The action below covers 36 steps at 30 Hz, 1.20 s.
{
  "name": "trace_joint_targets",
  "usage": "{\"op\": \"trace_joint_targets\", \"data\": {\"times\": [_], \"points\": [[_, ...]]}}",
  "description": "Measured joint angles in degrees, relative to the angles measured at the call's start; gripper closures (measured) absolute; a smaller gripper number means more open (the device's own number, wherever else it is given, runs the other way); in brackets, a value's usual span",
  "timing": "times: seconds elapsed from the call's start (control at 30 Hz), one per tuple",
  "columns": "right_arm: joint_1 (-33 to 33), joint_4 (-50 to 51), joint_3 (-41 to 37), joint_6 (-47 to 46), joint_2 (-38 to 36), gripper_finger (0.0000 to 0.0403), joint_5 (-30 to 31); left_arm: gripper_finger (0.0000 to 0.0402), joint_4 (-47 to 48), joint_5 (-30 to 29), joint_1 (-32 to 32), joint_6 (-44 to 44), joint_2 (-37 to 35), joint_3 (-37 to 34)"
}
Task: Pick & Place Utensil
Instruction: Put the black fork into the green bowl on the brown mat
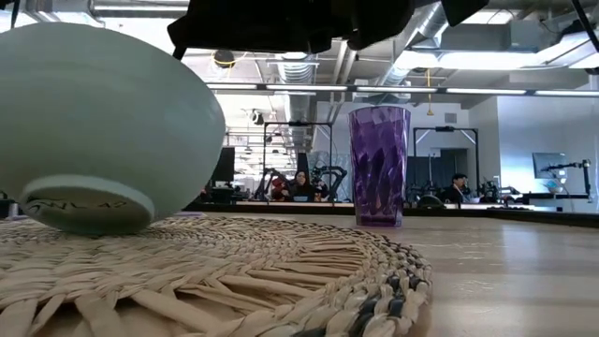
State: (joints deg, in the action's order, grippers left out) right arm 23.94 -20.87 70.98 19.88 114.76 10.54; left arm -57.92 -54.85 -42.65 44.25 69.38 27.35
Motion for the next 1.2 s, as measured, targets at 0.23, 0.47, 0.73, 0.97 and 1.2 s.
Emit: {"op": "trace_joint_targets", "data": {"times": [0.23,0.47,0.73,0.97,1.2], "points": [[0.46,0.83,-0.01,-1.99,0.01,0.0364,-0.41,0.0286,-0.01,0.00,0.00,0.00,0.00,0.00],[1.16,0.13,-0.02,-1.57,0.02,0.0326,-0.37,0.0286,-0.01,0.00,0.00,0.00,0.00,0.00],[1.89,0.70,-0.02,-1.54,0.02,0.0321,-0.27,0.0288,0.66,0.86,-0.47,-10.15,-0.02,0.00],[1.93,1.11,-0.02,-1.52,0.02,0.0321,-0.20,0.0329,21.57,13.64,-2.16,-39.27,0.13,0.00],[1.95,1.12,-0.02,-1.51,0.02,0.0321,-0.20,0.0395,23.45,21.64,-3.92,-49.11,3.04,-0.02]]}}
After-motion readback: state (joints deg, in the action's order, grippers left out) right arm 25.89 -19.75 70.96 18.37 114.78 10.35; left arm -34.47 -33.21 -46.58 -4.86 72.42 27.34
